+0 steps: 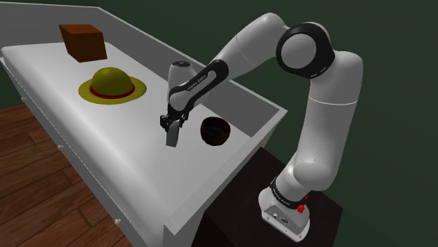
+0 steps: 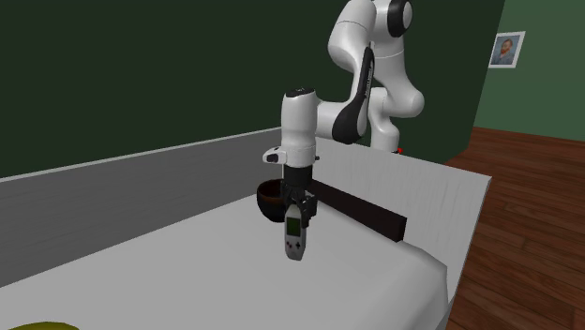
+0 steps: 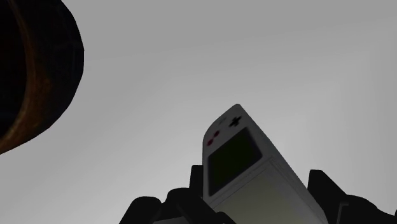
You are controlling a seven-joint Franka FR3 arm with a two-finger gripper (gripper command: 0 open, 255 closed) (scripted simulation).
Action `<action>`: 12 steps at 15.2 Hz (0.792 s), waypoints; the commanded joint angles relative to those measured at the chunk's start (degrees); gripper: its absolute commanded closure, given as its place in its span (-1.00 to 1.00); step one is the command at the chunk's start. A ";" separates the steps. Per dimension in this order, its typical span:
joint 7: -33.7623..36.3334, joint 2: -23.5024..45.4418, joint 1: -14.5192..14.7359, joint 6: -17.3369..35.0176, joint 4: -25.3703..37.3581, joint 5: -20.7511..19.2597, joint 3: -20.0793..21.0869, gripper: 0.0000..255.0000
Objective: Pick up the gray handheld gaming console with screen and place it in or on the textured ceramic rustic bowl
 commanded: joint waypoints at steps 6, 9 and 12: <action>-0.57 -4.24 -0.37 -4.30 0.09 0.74 0.38 1.00; -0.76 -5.93 -0.47 -6.29 0.39 1.04 0.52 1.00; -0.95 -7.55 -0.56 -8.31 0.80 1.32 0.63 1.00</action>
